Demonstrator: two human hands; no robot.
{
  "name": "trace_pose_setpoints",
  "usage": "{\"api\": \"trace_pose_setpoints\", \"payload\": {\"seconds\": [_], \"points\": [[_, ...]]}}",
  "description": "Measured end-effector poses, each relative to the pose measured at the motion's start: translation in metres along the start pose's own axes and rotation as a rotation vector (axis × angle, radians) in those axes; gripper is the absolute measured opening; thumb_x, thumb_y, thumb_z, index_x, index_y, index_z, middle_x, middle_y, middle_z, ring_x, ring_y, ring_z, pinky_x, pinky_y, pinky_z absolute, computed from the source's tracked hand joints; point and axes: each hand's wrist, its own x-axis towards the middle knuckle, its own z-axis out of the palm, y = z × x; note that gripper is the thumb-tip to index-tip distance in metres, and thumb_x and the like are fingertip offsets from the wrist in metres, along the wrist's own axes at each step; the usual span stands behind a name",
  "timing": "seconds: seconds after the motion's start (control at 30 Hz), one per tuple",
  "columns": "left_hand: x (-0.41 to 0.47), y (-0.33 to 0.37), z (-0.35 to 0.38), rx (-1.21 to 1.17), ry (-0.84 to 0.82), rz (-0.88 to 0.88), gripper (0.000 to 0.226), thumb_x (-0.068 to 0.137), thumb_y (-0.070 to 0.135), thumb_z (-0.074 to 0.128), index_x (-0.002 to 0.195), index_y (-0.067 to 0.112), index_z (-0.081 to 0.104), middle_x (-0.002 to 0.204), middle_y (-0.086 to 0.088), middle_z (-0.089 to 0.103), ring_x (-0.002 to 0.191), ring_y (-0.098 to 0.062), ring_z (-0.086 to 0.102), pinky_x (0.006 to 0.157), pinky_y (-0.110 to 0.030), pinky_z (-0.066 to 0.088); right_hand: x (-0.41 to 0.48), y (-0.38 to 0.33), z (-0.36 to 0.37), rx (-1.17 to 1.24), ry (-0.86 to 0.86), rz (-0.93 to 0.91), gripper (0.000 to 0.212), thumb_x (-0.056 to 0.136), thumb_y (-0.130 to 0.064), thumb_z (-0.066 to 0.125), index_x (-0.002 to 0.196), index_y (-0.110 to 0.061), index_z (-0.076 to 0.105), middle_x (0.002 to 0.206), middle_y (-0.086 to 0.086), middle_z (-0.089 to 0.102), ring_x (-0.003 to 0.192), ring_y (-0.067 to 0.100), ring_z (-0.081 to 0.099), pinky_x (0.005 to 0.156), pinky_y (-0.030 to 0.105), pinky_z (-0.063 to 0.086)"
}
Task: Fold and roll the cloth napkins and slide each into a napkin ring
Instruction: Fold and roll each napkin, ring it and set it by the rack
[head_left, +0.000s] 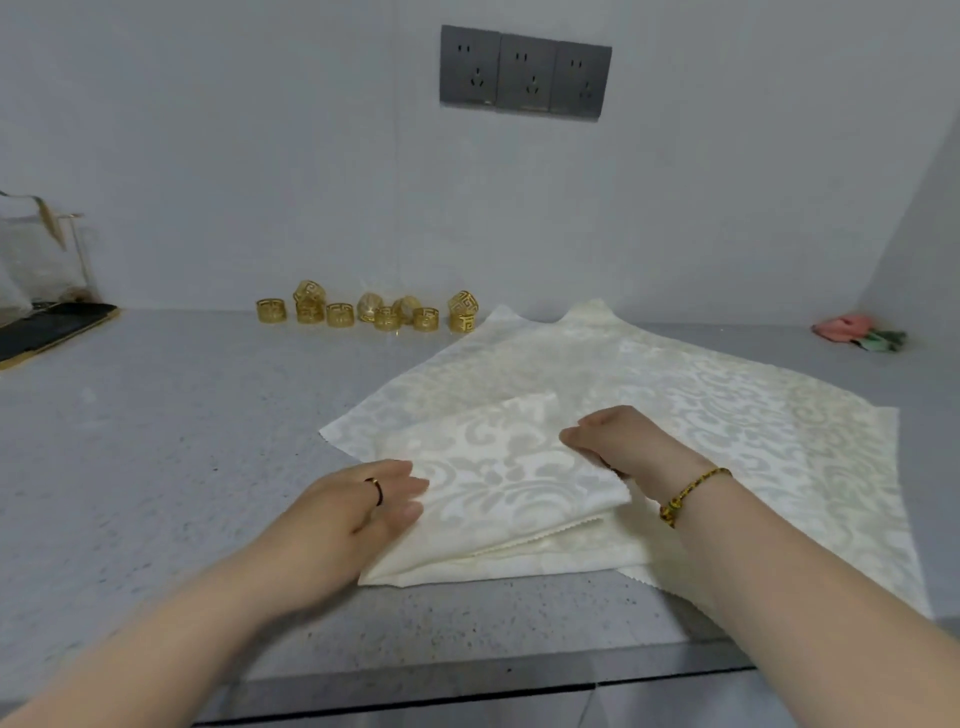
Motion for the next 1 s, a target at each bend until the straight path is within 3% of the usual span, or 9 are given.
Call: {"api": "trace_pose_setpoints", "payload": {"seconds": [0.1,0.17,0.27,0.37,0.43,0.5,0.6,0.77,1.0], "points": [[-0.006,-0.005,0.009,0.010,-0.045,-0.002,0.126,0.029,0.100,-0.002,0.131,0.040,0.040,0.132,0.033,0.017,0.129,0.011,0.018,0.098,-0.002,0.008,0.006,0.019,0.002,0.017,0.043,0.051,0.048,0.089,-0.006,0.052,0.051,-0.017,0.023,0.044,0.001,0.025,0.037,0.012,0.022,0.050,0.024,0.018],[-0.011,-0.003,0.013,0.104,-0.074,0.001,0.131,0.024,0.100,-0.007,0.137,0.042,0.024,0.134,0.033,0.005,0.124,0.014,0.009,0.102,-0.007,0.006,0.007,0.028,0.003,0.059,0.066,0.055,0.047,0.090,-0.009,0.053,0.052,-0.015,0.027,0.058,0.011,0.055,0.038,0.013,0.034,0.047,0.024,0.020],[-0.014,0.003,0.020,0.231,-0.108,-0.011,0.126,0.020,0.097,-0.015,0.136,0.048,0.000,0.133,0.033,-0.012,0.121,0.013,-0.003,0.104,-0.010,0.001,0.003,0.032,-0.004,0.183,0.111,0.091,0.021,0.091,-0.016,0.055,0.088,0.004,0.061,0.131,0.007,0.053,0.099,0.024,0.059,0.074,0.028,0.044],[-0.012,0.005,0.029,0.343,-0.036,0.048,0.111,0.033,0.094,-0.020,0.132,0.046,-0.004,0.137,0.027,-0.013,0.125,0.012,0.002,0.102,-0.008,0.000,0.002,0.041,-0.020,0.493,0.042,0.138,0.039,0.089,-0.017,0.058,0.124,-0.003,0.049,0.106,0.009,0.062,0.082,0.020,0.060,0.063,0.023,0.052],[-0.008,0.005,0.030,0.481,-0.038,0.116,0.088,0.074,0.080,-0.007,0.134,0.034,0.038,0.143,0.012,0.025,0.124,0.002,0.038,0.103,-0.011,0.011,0.001,0.044,-0.029,0.532,0.030,0.141,0.032,0.088,-0.013,0.058,0.118,-0.002,0.053,0.083,0.006,0.060,0.070,0.020,0.056,0.053,0.020,0.051],[-0.004,0.005,0.033,0.576,-0.077,0.159,0.071,0.094,0.054,0.000,0.111,0.030,0.065,0.122,0.007,0.060,0.112,-0.007,0.049,0.105,-0.016,0.010,0.003,0.047,-0.038,0.255,0.078,0.121,0.014,0.087,-0.011,0.059,0.087,0.003,0.061,0.062,0.001,0.048,0.059,0.016,0.046,0.064,0.025,0.049],[0.000,0.003,0.038,0.613,-0.052,0.264,0.070,0.097,0.047,0.001,0.100,0.035,0.070,0.111,0.012,0.067,0.108,-0.004,0.049,0.104,-0.017,0.014,0.006,0.049,-0.049,-0.069,0.102,0.039,0.047,0.085,-0.008,0.060,0.048,-0.012,0.030,0.042,-0.003,0.028,0.033,0.006,0.023,0.051,0.021,0.034],[0.004,0.004,0.042,0.530,0.032,0.381,0.073,0.097,0.045,0.000,0.089,0.039,0.072,0.097,0.021,0.069,0.088,0.001,0.066,0.075,-0.014,0.049,0.005,0.065,-0.055,-0.077,0.050,0.045,0.049,0.084,-0.003,0.058,0.050,-0.014,0.026,0.039,-0.006,0.025,0.030,0.004,0.020,0.036,0.011,0.019],[0.011,0.003,0.044,0.589,0.195,0.590,0.066,0.099,0.036,0.016,0.067,0.032,0.074,0.067,0.018,0.069,0.056,-0.003,0.065,0.065,-0.014,0.045,0.007,0.073,-0.051,-0.034,0.089,0.026,0.014,0.083,-0.010,0.065,0.088,-0.012,0.052,0.066,-0.001,0.048,0.060,0.010,0.043,0.060,0.020,0.036]]}}
